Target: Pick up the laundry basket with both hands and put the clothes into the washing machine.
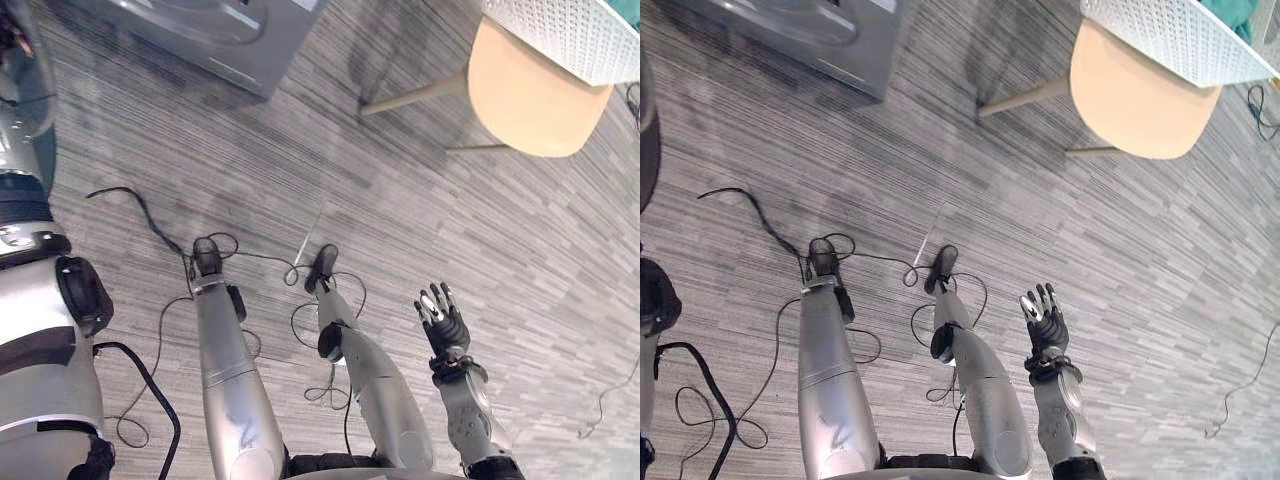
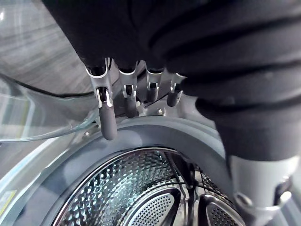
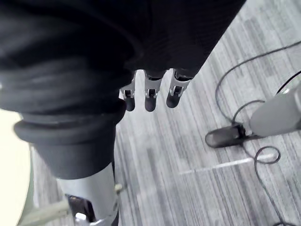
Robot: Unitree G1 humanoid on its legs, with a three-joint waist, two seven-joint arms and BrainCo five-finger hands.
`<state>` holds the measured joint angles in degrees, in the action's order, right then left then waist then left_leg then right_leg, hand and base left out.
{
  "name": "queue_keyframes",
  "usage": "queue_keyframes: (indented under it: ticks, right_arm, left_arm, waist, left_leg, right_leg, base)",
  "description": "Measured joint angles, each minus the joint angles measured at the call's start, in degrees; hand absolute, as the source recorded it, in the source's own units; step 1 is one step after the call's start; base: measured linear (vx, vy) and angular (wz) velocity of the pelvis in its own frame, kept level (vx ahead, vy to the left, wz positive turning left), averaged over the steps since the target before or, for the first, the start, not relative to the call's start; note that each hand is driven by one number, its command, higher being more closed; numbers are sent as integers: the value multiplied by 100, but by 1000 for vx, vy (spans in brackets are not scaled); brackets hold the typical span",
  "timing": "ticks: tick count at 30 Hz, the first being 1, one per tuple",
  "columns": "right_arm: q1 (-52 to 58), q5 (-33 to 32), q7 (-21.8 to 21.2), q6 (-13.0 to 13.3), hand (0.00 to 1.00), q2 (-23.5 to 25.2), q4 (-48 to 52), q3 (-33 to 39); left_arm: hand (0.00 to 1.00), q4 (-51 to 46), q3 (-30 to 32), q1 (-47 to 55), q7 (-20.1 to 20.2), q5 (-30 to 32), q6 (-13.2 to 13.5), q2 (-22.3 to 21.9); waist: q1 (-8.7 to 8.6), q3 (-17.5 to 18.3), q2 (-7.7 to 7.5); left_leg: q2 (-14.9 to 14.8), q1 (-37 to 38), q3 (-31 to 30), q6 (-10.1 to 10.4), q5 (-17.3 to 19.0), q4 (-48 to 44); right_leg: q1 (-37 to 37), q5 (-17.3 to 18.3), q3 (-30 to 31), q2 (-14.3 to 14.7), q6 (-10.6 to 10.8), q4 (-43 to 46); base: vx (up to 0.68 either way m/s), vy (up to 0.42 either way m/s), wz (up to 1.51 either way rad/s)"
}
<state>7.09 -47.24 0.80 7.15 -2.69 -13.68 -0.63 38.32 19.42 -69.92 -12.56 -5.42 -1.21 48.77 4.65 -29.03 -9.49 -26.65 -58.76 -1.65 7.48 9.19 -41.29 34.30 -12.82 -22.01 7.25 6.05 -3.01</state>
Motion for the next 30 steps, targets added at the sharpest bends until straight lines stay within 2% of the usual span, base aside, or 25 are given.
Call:
queue_keyframes:
  ticks: [1,5,10,14,16,21,22,23,24,25,26,27,28,29,30]
  right_arm:
    - [219,2,-12,-50,0,2,29,2]
    - [345,7,-187,-142,0,-7,160,-82]
    - [343,13,-352,-210,0,-9,171,-236]
    - [336,51,-348,-277,0,-6,147,-246]
    - [335,113,-343,-279,0,5,107,-247]
    - [335,628,-230,-321,0,186,-99,-211]
    - [333,933,-180,-342,0,271,-145,-202]
    - [333,1036,-167,-351,0,281,-167,-199]
    - [316,1340,-82,-383,0,293,-219,-97]
    - [310,1384,-73,-383,0,296,-237,-65]
    - [279,1516,-49,-399,0,309,-357,51]
    - [281,1650,-10,-418,0,304,-458,159]
    - [276,1676,13,-440,0,297,-553,215]
    - [161,1830,20,-517,0,253,-884,276]
    - [-1,1977,18,-551,0,178,-1293,286]
  left_arm:
    - [0,-3,279,162,2,63,-30,187]
    - [0,6,746,611,-19,157,-205,579]
    - [0,57,1076,948,-38,155,-311,765]
    - [0,154,1285,1424,-51,144,-359,768]
    - [0,222,1488,1710,-68,133,-367,633]
    - [0,215,2218,2961,-206,-82,-333,-343]
    - [0,192,2364,3496,-254,-123,-289,-734]
    - [0,162,2388,3725,-255,-123,-265,-890]
    - [0,-56,2376,4206,-255,-145,-194,-1385]
    - [0,-114,2362,4296,-254,-158,-179,-1486]
    - [0,-351,2295,4644,-251,-244,-102,-1884]
    - [0,-542,2101,4980,-250,-317,-11,-2287]
    - [0,-623,1954,5145,-242,-379,33,-2482]
    - [0,-781,1664,5548,-233,-496,112,-2840]
    - [0,-781,1455,5987,-176,-565,170,-3165]
  waist:
    - [-19,-2,1]
    - [2,-3,2]
    - [233,-9,-7]
    - [263,-32,-46]
    - [257,-41,-57]
    - [240,-45,-51]
    - [239,-51,-39]
    - [236,-52,-37]
    - [228,-65,0]
    - [229,-67,15]
    - [245,-64,13]
    - [243,-100,85]
    - [232,-86,64]
    - [268,-29,12]
    - [237,120,79]
  left_leg:
    - [-83,-70,-29,32,71,-129]
    - [-151,-108,-139,89,104,-139]
    - [-223,-120,-249,92,104,-177]
    - [-218,-13,-262,92,102,-179]
    - [-214,175,-208,90,101,-180]
    - [-259,1217,217,80,109,-163]
    - [-326,1648,433,17,174,-164]
    - [-334,1808,527,25,230,-160]
    - [-360,2206,739,127,426,-153]
    - [-366,2276,770,134,448,-137]
    - [-392,2524,979,127,497,0]
    - [-424,2791,1274,154,526,168]
    - [-408,2926,1415,183,547,225]
    - [-341,3212,1570,213,548,300]
    - [-323,3432,1637,264,516,537]
  right_leg:
    - [19,134,2,66,-204,34]
    - [184,327,-133,109,-455,339]
    - [183,457,-207,164,-457,549]
    - [168,662,-329,72,-469,906]
    - [109,784,-320,-4,-510,1144]
    - [-373,1060,-120,-205,-563,1718]
    - [-568,1158,-18,-247,-567,1865]
    - [-647,1323,-6,-298,-578,1930]
    - [-784,1854,-176,-471,-734,2176]
    - [-802,1888,-222,-506,-731,2218]
    - [-876,1996,-521,-732,-712,2380]
    - [-891,2146,-734,-1038,-858,2812]
    - [-915,2292,-751,-1218,-894,3049]
    - [-1004,2450,-935,-1410,-837,3221]
    - [-1050,2506,-959,-1358,-816,3114]
  base:
    - [18,11,-21]
    - [28,8,-7]
    - [53,18,6]
    - [69,54,18]
    - [58,54,9]
    - [52,39,-12]
    - [3,6,-40]
    - [-16,-15,-56]
    - [-25,-20,-36]
    - [-28,-19,-45]
    - [10,-20,-26]
    - [33,-26,-16]
    - [59,-66,-8]
    - [14,-111,-21]
    - [2,-100,-42]
